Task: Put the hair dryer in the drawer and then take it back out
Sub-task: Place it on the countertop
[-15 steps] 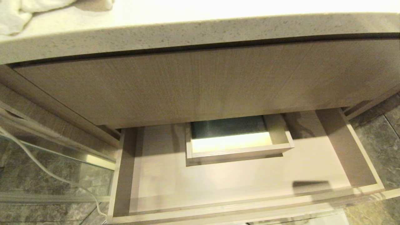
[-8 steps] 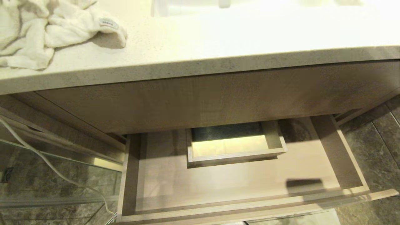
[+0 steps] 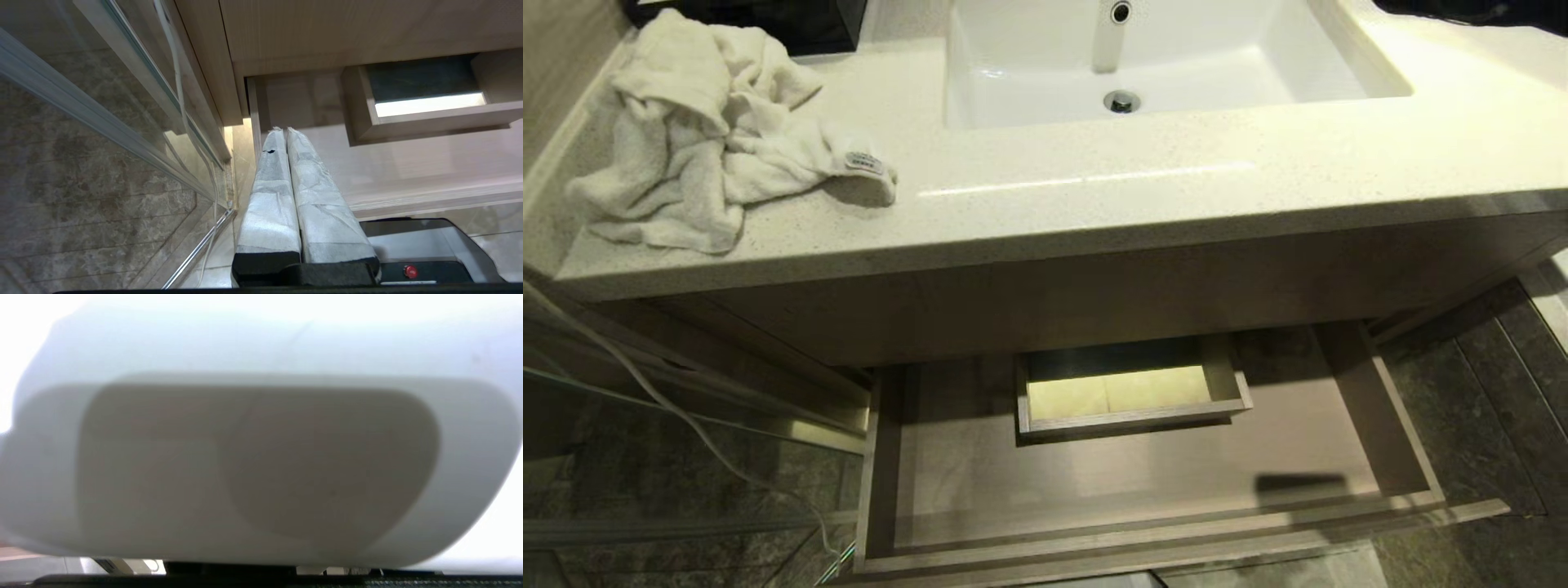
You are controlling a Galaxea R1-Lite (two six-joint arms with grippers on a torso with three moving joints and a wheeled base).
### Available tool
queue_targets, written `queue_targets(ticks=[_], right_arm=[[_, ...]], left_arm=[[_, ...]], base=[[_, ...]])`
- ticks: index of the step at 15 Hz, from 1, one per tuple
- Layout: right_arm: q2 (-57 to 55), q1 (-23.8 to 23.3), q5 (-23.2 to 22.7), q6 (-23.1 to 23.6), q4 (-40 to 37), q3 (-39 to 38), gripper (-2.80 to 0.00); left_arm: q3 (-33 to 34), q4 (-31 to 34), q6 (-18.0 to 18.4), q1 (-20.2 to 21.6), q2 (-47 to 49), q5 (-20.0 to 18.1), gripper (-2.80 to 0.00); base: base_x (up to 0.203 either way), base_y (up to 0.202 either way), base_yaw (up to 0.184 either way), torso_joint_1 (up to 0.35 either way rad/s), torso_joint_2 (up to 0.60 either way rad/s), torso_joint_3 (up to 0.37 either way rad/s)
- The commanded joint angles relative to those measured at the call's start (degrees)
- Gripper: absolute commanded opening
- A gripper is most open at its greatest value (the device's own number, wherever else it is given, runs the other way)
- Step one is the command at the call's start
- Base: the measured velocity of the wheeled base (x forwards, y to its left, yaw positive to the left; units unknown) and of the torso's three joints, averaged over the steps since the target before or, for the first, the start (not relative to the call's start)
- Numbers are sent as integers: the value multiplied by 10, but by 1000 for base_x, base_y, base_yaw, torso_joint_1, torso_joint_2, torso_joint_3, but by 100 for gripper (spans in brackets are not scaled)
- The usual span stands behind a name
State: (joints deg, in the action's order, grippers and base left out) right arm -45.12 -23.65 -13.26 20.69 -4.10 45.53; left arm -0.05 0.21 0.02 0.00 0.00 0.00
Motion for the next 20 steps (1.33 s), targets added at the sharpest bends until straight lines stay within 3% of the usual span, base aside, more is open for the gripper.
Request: queue_targets(ticks=[1,13,20], right_arm=[[-2,-1,-1,1,0,3,-280],[-3,-3,1,1,6,9,-280],[-8,-7,-3,6,13,14,-280]], left_arm=[[0,0,0,0,-1,0,-280],[0,0,0,0,0,0,-280],[0,0,0,0,0,0,-280]], base=[[0,0,0,295,-579,-281],[0,0,0,237,-456,-226],[0,0,0,116,-31,85]])
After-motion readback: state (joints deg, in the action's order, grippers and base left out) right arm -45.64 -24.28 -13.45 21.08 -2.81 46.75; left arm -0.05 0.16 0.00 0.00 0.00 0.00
